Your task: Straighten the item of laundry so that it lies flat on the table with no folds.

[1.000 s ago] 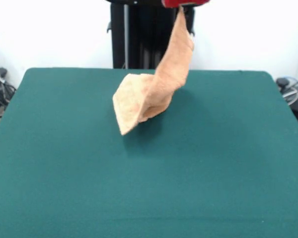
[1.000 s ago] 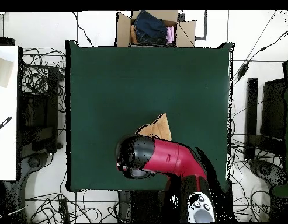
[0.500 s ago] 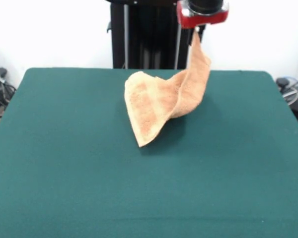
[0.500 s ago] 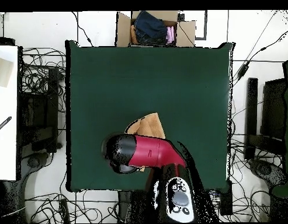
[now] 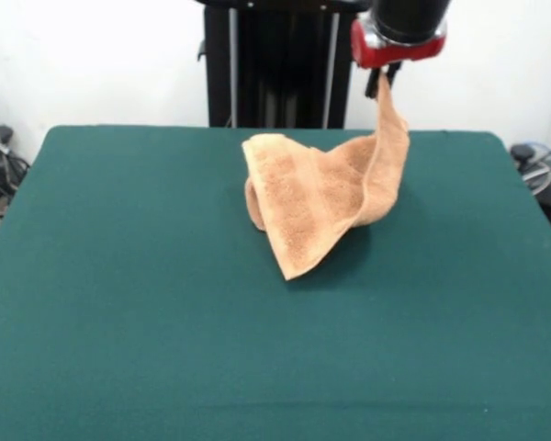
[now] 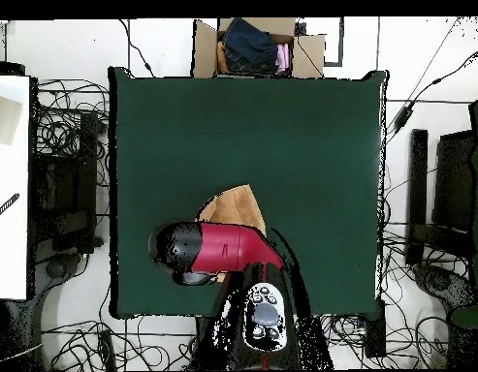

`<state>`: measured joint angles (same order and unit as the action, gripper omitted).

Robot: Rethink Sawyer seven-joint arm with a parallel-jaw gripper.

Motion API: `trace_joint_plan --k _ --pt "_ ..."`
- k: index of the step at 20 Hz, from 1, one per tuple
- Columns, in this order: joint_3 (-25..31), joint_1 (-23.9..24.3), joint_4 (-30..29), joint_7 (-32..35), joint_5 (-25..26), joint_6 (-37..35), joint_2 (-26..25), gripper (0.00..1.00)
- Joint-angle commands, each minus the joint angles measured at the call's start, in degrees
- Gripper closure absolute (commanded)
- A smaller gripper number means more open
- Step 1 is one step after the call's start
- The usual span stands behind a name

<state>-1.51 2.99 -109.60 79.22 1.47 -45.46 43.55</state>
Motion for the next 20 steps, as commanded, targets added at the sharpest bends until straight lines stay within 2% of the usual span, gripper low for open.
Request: trace_joint_plan --k 1,11,20 --pt "-3.0 -2.2 3.1 17.6 -0.2 1.9 -2.3 1.00" --pt "-6.6 -6.0 8.0 20.2 -2.0 -3.5 -4.1 1.00" --pt "-11.1 -12.1 8.8 26.6 -3.6 -2.4 -4.6 1.00"
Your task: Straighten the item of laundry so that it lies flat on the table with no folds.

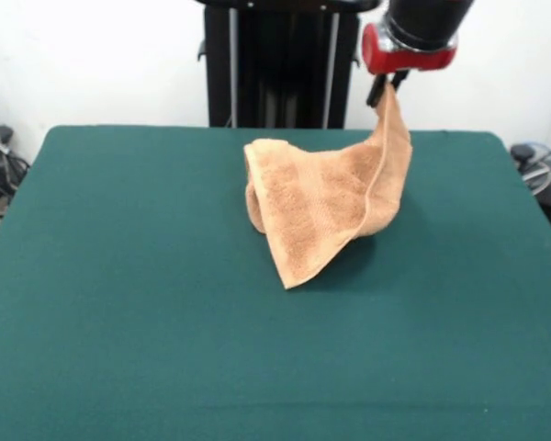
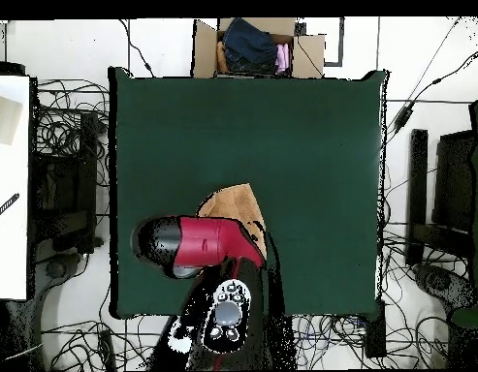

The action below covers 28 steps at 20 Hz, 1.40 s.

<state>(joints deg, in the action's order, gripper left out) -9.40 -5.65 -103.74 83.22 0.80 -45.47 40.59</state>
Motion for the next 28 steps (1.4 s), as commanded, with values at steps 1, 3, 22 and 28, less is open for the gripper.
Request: trace_joint_plan --k 1,3,22,28 --pt "-3.5 -4.0 3.2 23.3 -3.0 -2.6 -1.8 1.00" --pt "-5.0 -5.8 3.8 25.1 -2.8 -3.6 -1.8 1.00" --pt "-12.2 -19.8 3.0 38.7 -4.1 -11.3 2.8 1.00" --pt "-10.5 -17.8 0.7 37.9 -4.7 -6.0 1.7 1.00"
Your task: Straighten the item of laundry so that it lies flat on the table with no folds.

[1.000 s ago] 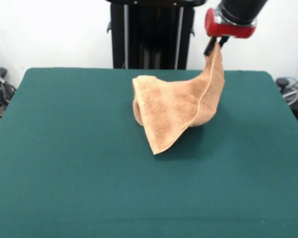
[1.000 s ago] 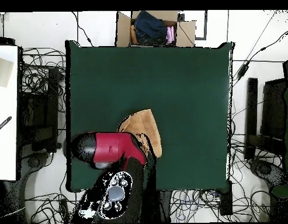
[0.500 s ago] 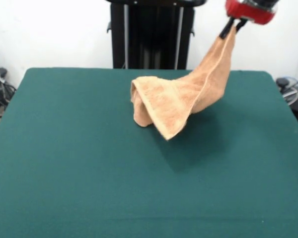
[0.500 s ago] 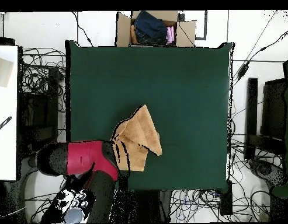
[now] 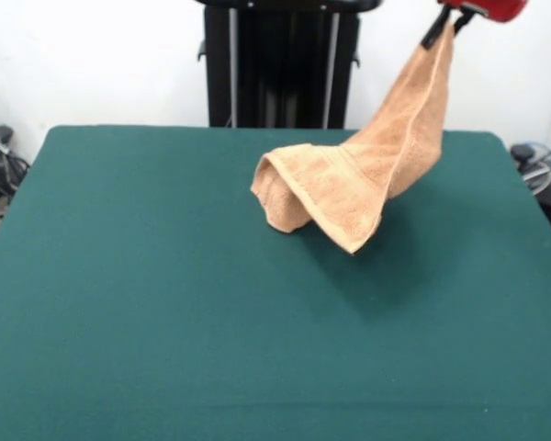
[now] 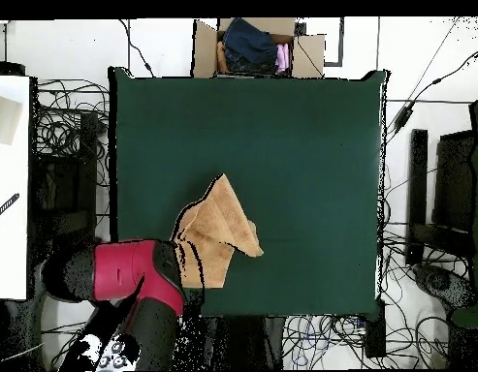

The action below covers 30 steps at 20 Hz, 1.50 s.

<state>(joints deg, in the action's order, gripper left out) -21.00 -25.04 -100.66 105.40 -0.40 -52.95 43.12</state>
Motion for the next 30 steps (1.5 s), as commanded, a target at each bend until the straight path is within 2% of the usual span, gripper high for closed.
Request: trace_joint_plan --k 1,7,23,25,28,30 --pt "1.2 1.9 -2.8 15.4 -3.3 2.5 -0.9 1.00" --pt "2.3 3.8 -5.1 13.4 -3.7 6.5 -0.6 1.00" --pt "2.9 5.0 -5.6 12.4 -4.1 7.1 -0.3 1.00" --pt "3.6 7.1 -7.6 10.8 -5.8 8.3 1.8 1.00" --pt "6.1 13.9 -10.7 2.0 -8.1 6.6 5.5 1.00" --pt "7.3 18.0 -10.3 -3.6 -7.4 3.8 6.4 1.00"
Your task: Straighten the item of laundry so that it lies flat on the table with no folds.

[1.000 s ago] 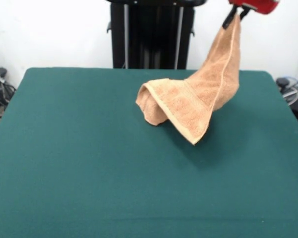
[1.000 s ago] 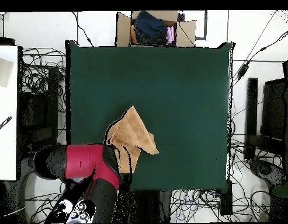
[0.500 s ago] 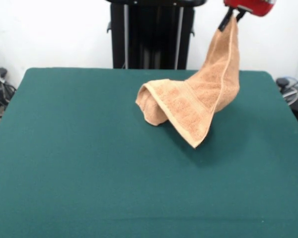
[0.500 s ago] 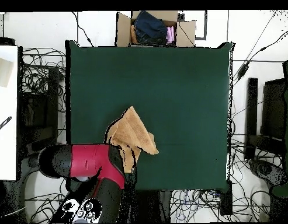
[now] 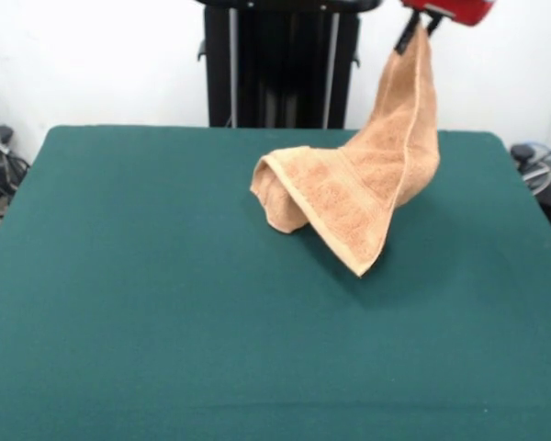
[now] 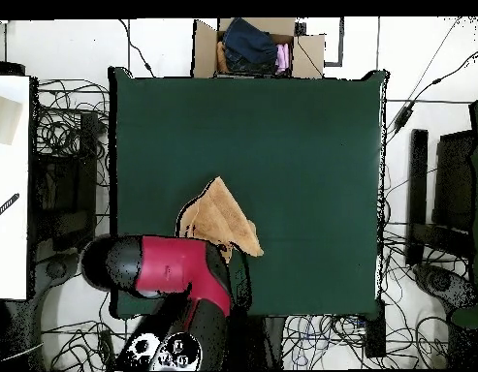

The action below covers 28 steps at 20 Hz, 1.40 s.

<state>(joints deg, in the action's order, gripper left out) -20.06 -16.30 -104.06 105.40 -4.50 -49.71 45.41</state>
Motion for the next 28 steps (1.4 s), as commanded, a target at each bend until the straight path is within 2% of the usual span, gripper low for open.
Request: trace_joint_plan --k 1,4,7,13,21,28 --pt "6.7 11.1 -6.0 -5.6 -2.2 -1.2 3.9 1.00" --pt "9.8 17.5 -2.0 -11.4 1.4 -2.3 1.1 1.00" --pt "13.6 21.9 4.0 -13.9 4.4 -3.4 -3.9 1.00" --pt "16.5 23.5 11.2 -10.6 8.9 -5.5 -8.4 1.00" --pt "18.6 24.8 10.4 -8.7 11.0 -5.2 -7.7 1.00" --pt "19.9 26.2 7.9 -8.9 12.2 -1.8 -6.6 1.00"
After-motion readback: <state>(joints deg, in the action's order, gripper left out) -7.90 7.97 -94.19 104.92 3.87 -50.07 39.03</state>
